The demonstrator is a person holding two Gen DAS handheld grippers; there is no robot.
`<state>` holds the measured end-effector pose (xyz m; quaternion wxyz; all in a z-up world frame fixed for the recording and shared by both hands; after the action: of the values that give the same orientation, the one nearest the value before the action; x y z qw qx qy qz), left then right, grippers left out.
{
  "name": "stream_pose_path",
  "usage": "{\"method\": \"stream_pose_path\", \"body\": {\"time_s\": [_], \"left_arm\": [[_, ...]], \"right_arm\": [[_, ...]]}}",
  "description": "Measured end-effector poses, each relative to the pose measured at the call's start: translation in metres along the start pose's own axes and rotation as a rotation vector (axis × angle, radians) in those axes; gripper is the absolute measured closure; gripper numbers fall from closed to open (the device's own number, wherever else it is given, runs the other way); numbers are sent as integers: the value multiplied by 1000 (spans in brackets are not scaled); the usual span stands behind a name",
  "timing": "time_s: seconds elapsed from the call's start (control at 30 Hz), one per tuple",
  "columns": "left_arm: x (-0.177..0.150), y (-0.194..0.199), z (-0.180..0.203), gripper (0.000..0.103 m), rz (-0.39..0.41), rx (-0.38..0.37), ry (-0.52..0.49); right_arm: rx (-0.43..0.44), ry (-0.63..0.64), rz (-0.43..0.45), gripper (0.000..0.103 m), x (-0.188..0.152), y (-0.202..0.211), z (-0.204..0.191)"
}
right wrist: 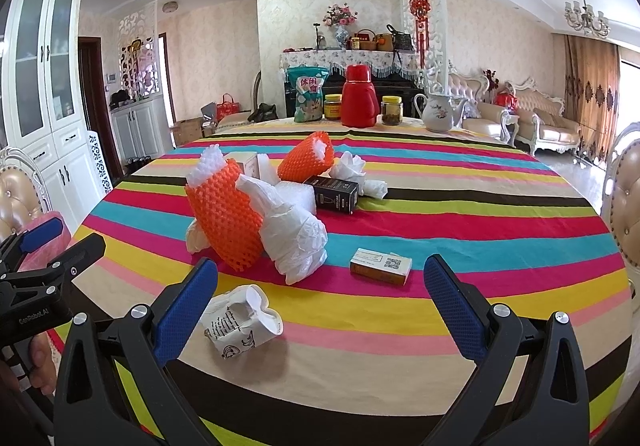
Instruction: Collect trash
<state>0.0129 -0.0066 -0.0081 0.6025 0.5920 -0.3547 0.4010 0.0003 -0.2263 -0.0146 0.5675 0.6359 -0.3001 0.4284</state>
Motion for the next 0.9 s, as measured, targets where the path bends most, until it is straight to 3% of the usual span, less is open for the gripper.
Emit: {"method": "stream_pose_path", "body": {"time_s": [0.6, 0.9], "left_arm": [[-1, 2, -14, 4, 0, 1, 4], [-4, -7, -31, 4, -22, 18, -7]], "right_arm": [[7, 23, -30, 7, -3, -9, -12], [35, 48, -98, 7, -8, -32, -29]]}}
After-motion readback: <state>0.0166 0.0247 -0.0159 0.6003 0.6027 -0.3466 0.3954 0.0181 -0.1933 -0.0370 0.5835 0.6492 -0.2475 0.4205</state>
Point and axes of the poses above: each gripper's, at about its wrist camera, not at the fingertips, and y roughly against the way its jaws point, z to its right, x to its top, the point moved 2 cm from there along -y, roughly the way its jaws point, and after that the axes turned 4 degrees about y, right-handed, at the moved point
